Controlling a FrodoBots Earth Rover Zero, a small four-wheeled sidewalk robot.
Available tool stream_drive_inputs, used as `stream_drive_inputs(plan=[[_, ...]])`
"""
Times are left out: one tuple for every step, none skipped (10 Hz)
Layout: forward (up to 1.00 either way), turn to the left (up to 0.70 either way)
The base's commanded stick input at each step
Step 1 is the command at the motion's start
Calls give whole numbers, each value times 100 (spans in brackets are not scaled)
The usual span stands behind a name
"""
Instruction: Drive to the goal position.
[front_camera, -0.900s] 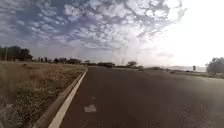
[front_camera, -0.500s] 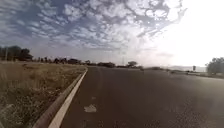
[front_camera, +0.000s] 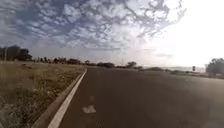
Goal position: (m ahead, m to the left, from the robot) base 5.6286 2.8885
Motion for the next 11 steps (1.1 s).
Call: stream_drive_inputs(plan=[[45,10],[45,0],[45,0],[45,0],[45,0],[45,0],[45,0],[45,0],[45,0],[45,0],[45,0]])
